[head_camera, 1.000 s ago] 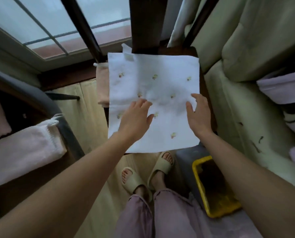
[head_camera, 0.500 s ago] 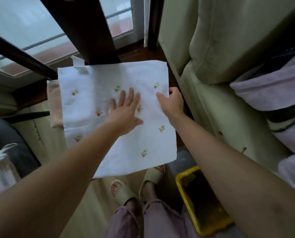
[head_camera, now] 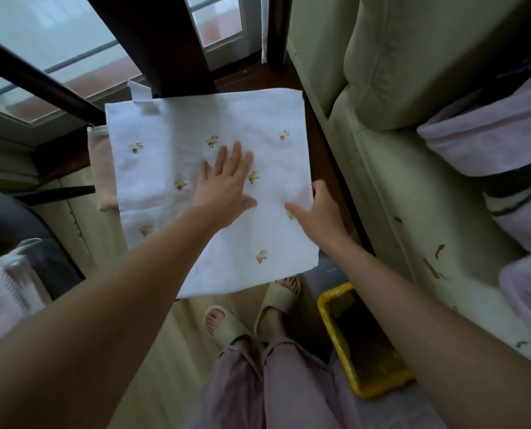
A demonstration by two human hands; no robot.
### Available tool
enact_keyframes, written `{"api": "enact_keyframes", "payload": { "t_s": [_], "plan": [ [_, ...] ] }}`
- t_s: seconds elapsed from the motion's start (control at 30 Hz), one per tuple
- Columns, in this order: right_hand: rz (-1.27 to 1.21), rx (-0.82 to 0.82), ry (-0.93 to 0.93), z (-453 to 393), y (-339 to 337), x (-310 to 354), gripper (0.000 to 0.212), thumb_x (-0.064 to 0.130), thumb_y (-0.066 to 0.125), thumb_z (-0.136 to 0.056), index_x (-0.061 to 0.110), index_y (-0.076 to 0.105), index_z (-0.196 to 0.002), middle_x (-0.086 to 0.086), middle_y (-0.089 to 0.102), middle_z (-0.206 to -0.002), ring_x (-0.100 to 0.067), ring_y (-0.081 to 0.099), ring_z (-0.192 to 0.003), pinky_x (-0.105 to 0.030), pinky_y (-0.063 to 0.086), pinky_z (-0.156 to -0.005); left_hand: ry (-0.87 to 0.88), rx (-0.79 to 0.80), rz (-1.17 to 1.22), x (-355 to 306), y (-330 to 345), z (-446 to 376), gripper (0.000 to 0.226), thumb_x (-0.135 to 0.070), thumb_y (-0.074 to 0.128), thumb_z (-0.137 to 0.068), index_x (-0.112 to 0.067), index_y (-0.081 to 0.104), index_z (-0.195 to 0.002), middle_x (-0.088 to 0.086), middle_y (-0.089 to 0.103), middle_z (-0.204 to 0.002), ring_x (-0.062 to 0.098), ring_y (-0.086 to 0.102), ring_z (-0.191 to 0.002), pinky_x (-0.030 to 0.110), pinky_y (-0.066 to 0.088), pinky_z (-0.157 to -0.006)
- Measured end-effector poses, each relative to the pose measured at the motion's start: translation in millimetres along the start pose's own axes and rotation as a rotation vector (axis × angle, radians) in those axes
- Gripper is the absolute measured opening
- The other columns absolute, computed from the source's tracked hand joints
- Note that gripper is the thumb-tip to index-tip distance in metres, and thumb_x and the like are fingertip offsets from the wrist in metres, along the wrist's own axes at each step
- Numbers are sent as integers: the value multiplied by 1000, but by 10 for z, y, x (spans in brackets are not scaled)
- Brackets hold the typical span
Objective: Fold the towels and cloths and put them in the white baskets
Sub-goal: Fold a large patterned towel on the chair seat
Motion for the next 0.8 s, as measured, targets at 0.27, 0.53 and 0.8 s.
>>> {"api": "enact_keyframes", "payload": {
  "t_s": [0.27, 0.53, 0.8],
  "plan": [
    [-10, -60, 204, 571, 43, -681, 15, 23, 66, -91, 10, 60, -92, -3, 62, -91, -21, 62, -83, -27, 45, -57, 39, -15, -31, 51, 280, 222, 83, -57, 38, -96, -26, -15, -152, -2, -25, -158, 24, -20, -146, 54, -2, -119],
    [308, -337, 110, 1035, -68, -766, 33, 11, 64, -90, 9, 51, -120, -11, 55, -125, -27, 54, -112, -37, 47, -89, 86, 37, 3, -1, 407, 774, 77, -45, 43, -99, -18, -3, -155, 8, -11, -162, 29, -4, -149, 48, 9, -120],
    [1129, 65, -686, 1224, 1016, -432, 75, 34, 83, -64, 11, 52, -128, -15, 50, -137, -33, 47, -126, -44, 43, -98, 219, 94, -84, 475, 968, 1744, 79, -40, 47, -98, -21, -6, -154, 2, -19, -160, 21, -15, -148, 41, 3, -122]
  ]
}}
Point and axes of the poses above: each hand's wrist, its own z-axis away from the middle knuckle, its own y-axis out of the palm, x = y × z, the point moved 5 cm from there along -z, towards the middle knuckle
